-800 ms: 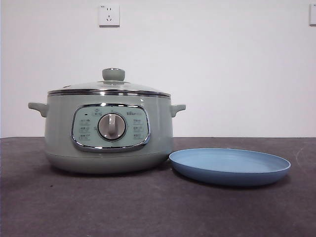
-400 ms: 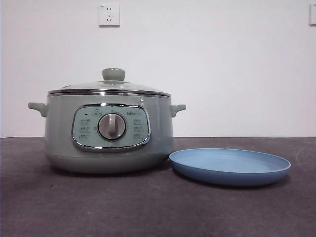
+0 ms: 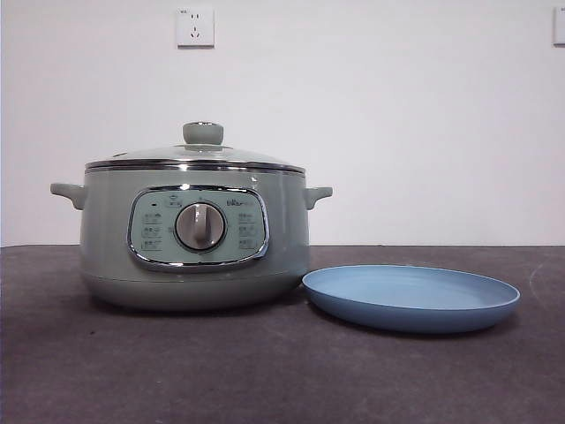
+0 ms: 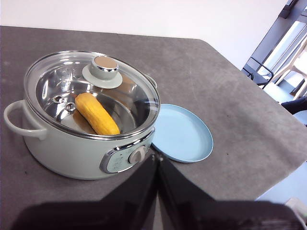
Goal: Take the corn out from the steamer,put the corn on the plate,close the lid
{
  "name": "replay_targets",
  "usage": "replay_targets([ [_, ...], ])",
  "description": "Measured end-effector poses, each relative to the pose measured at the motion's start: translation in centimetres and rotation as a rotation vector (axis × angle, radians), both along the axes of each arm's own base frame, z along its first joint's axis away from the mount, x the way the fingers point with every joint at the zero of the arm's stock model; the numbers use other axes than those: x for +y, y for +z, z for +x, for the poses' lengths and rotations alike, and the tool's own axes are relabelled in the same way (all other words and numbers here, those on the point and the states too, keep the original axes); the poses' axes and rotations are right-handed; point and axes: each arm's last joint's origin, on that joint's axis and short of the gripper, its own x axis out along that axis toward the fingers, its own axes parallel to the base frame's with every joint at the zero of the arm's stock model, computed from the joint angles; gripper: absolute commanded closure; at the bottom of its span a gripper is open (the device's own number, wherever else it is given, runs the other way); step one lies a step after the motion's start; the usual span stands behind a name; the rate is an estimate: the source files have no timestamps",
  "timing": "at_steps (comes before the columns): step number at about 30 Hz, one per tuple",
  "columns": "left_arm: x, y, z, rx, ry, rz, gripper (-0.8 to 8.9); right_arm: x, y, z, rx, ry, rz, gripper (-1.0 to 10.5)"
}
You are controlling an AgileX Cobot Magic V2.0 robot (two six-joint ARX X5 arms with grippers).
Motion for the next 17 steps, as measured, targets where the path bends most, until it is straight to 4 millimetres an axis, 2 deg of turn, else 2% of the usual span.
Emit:
replay_targets([
  [3,0.0,-0.03,0.05,0.0,-0.003,0.005,8.12,0.1,0.0,-0.02,-0.005,0.01,-0.003,9.2],
  [4,0.0,-0.03,0.05,-0.001,-0.004,0.006,7.99,0.13,0.0,-0.03,-0.007,0.014,-0.004,8.5],
  [5,0.0,-0.03,0.05,-0.002,-0.004,0.006,7.4,0.13,0.0,-0.03,-0.007,0.014,-0.004,7.7],
  [6,0.0,-0.03,0.05,-0.002,-0.004,0.006,6.47,0.13,0.0,-0.03,-0.008,0.014,-0.005,6.8],
  [8,-0.01,-0.03,0.05,-0.002,-0.005,0.006,3.47,0.13,0.0,-0.03,-0.007,0.014,-0.004,4.8],
  [9,-0.02,-0.02,0.04,-0.002,-0.008,0.006,2.39,0.13,0.0,-0.03,-0.007,0.014,-0.004,3.9],
  [10,-0.05,-0.02,0.04,-0.002,-0.011,0.006,2.1,0.13,0.0,-0.03,-0.007,0.014,-0.004,3.4],
  [17,-0.12,-0.01,0.03,-0.004,-0.022,0.006,2.15,0.14,0.0,-0.03,-0.008,0.015,-0.005,3.4],
])
